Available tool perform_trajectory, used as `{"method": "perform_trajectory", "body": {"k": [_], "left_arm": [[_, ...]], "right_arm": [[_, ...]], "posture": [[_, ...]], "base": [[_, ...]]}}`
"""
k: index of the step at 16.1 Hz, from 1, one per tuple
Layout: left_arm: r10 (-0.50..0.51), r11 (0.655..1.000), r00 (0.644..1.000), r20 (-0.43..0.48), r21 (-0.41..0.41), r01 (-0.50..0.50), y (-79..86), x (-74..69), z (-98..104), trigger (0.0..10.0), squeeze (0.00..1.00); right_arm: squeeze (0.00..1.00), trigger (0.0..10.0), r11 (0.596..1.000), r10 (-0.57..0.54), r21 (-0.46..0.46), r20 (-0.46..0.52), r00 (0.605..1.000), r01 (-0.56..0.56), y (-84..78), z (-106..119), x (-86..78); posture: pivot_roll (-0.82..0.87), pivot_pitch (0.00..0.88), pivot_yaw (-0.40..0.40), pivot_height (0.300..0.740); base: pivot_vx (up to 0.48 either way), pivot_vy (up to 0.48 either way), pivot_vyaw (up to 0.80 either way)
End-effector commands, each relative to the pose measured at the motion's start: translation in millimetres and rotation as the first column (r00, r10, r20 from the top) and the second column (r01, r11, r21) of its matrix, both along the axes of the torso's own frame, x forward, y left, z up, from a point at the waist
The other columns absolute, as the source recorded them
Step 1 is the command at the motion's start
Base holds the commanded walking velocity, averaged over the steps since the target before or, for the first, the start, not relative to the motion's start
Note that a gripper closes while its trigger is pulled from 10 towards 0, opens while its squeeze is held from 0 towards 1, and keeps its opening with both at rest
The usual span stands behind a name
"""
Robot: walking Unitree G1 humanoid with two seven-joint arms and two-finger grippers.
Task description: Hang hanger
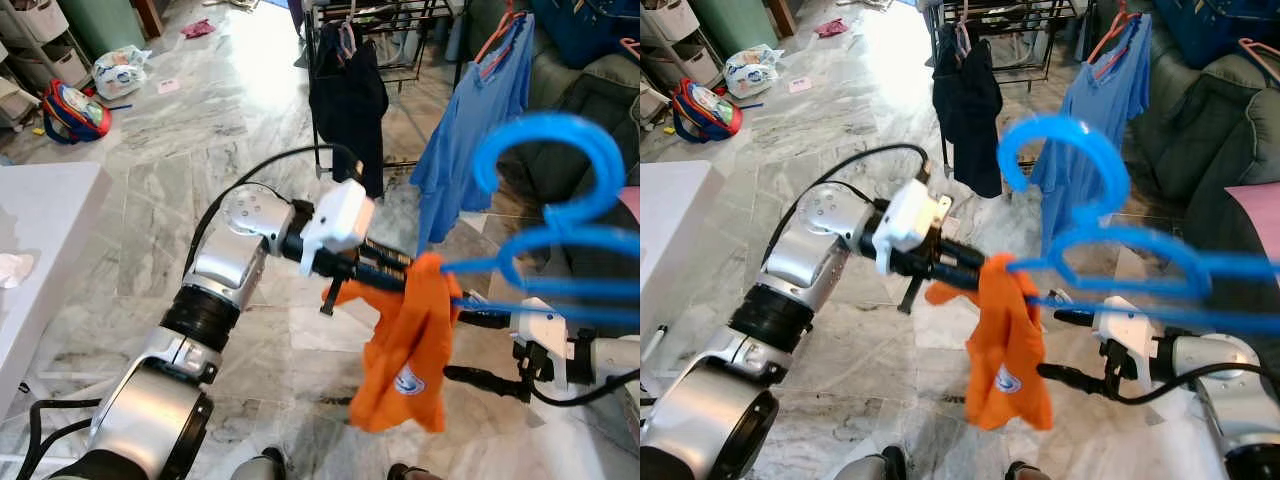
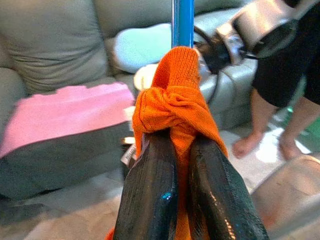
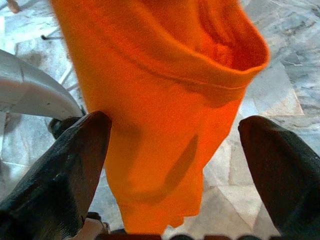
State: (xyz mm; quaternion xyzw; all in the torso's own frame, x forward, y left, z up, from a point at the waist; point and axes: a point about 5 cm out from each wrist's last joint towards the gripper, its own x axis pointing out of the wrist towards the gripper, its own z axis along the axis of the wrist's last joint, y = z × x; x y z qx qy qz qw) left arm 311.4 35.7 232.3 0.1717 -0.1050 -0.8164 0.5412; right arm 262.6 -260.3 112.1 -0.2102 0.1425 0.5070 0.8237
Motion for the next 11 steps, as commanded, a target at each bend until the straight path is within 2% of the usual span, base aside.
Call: {"method": "perform_trajectory", "body": {"k": [1, 3, 4, 7, 9, 11], "left_arm": [[-0.059, 0.998, 0.998, 0.022, 0.015, 0.059, -0.5, -7.5, 5, 10.0, 0.00], [-0.086, 0.996, 0.996, 0.033, 0.036, 0.085, -1.5, -11.7, 4, 10.0, 0.00], [-0.112, 0.992, 0.993, 0.037, 0.056, 0.109, -2.4, -15.7, 3, 10.0, 0.00], [-0.128, 0.990, 0.991, 0.031, 0.060, 0.126, -6.4, -17.3, 1, 10.0, 0.00], [-0.138, 0.989, 0.990, 0.025, 0.059, 0.136, -9.8, -17.3, 1, 10.0, 0.00], [-0.145, 0.988, 0.989, 0.018, 0.060, 0.143, -11.4, -17.5, 0, 10.0, 0.00]], "right_arm": [[0.00, 10.0, 0.999, -0.004, -0.031, 0.006, 1.000, 0.004, -6.6, 4, 1.3], [0.00, 10.0, 0.997, -0.002, -0.079, 0.027, 1.000, 0.005, -12.0, 11, 5.6], [0.00, 10.0, 0.996, 0.012, -0.091, 0.068, 0.998, -0.006, -10.3, 19, 12.3], [0.00, 10.0, 0.992, 0.117, -0.066, 0.102, 0.988, -0.110, 12.4, 24, 17.5], [0.00, 10.0, 0.965, 0.263, -0.034, 0.055, 0.963, -0.261, 36.3, 22, 9.2], [0.00, 10.0, 0.943, 0.333, -0.031, 0.023, 0.943, -0.332, 45.6, 19, 4.0]], "posture": [[-0.02, 0.204, 0.107, 0.740], [-0.02, 0.205, 0.109, 0.740], [-0.02, 0.204, 0.110, 0.740], [-0.02, 0.202, 0.110, 0.740], [-0.02, 0.206, 0.109, 0.740], [-0.01, 0.209, 0.109, 0.740]], "base": [[0.000, 0.000, 0.00], [0.000, 0.000, 0.00], [0.000, 0.000, 0.00], [0.000, 0.000, 0.00], [0.000, 0.000, 0.00], [0.000, 0.000, 0.00]]}}
